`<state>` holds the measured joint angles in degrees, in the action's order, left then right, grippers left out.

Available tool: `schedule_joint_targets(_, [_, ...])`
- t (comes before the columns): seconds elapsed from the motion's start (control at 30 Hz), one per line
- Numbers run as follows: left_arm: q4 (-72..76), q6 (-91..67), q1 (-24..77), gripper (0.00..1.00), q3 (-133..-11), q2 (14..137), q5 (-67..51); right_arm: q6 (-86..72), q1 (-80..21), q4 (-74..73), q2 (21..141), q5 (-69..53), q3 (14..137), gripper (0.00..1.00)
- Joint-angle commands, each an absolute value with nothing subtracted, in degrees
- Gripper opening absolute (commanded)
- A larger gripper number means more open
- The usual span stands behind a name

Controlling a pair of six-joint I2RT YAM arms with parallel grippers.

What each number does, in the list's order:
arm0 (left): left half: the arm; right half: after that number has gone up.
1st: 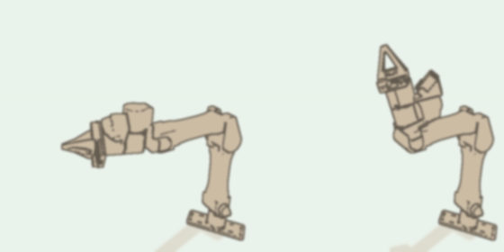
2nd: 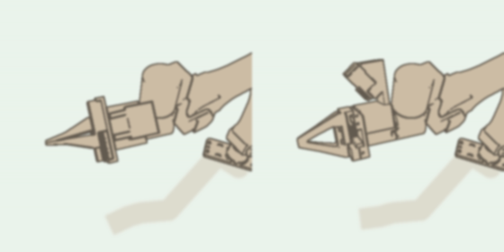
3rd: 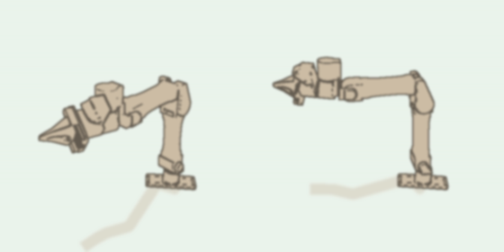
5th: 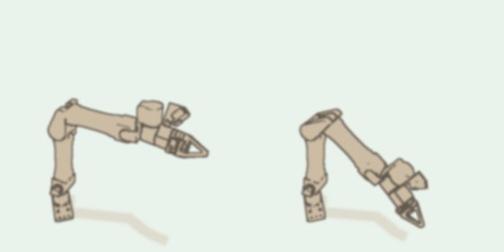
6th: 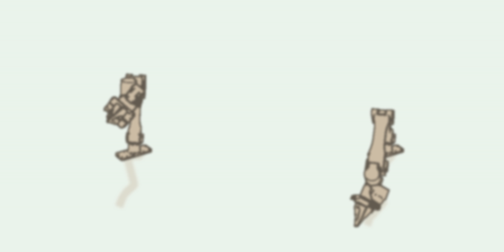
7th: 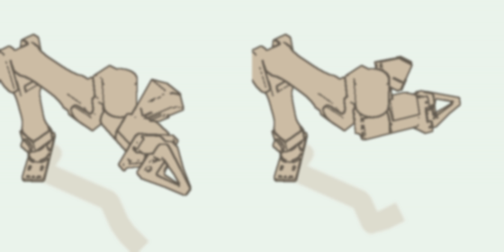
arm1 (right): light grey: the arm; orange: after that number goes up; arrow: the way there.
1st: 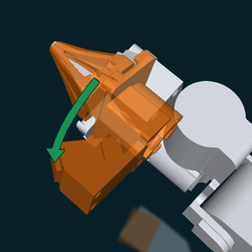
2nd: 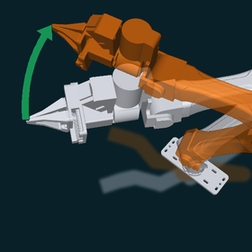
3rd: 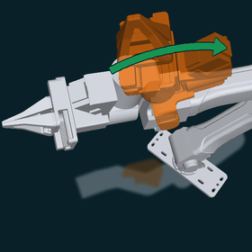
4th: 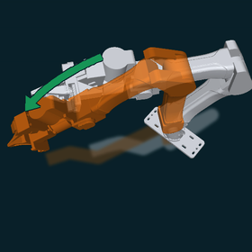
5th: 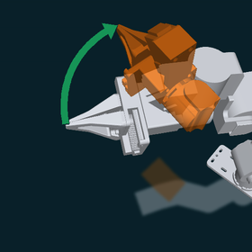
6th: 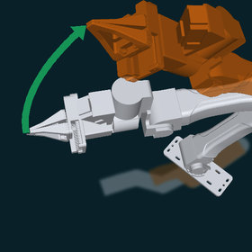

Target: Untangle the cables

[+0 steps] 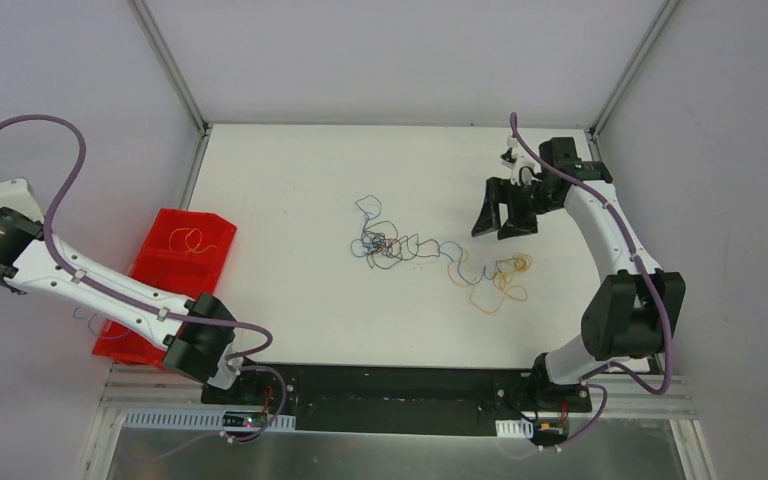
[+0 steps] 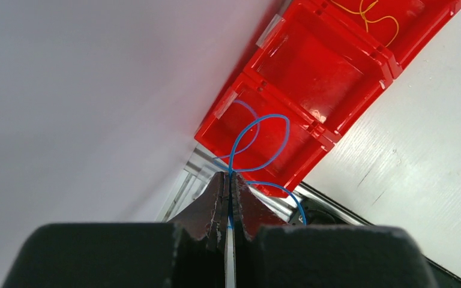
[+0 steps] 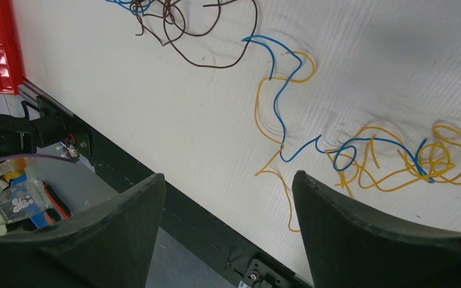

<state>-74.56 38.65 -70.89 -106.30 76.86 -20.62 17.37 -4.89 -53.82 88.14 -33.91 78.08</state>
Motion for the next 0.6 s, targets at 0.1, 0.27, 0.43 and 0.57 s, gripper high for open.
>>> schedule_joint_targets(0.1, [-78.1, 44.9, -76.3, 0.0, -107.0, 75.8, -26.0, 17.0, -5.7, -54.3, 87.6, -35.0, 78.7, 0.81])
schedule_joint_targets(0.27, [-76.5, 45.5, -76.5, 0.0, -101.4, 75.4, -27.3, 17.2, -5.9, -54.3, 87.4, -34.7, 78.5, 0.81])
schedule_joint_targets(0.43, [-73.7, 47.0, -76.4, 0.0, -96.4, 74.2, -26.2, 17.4, -5.9, -54.3, 87.1, -34.2, 78.0, 0.81])
schedule_joint_targets(0.57, [-72.8, 47.3, -76.5, 0.0, -96.0, 72.9, -25.5, 17.3, -5.9, -53.9, 86.8, -34.3, 77.2, 0.81])
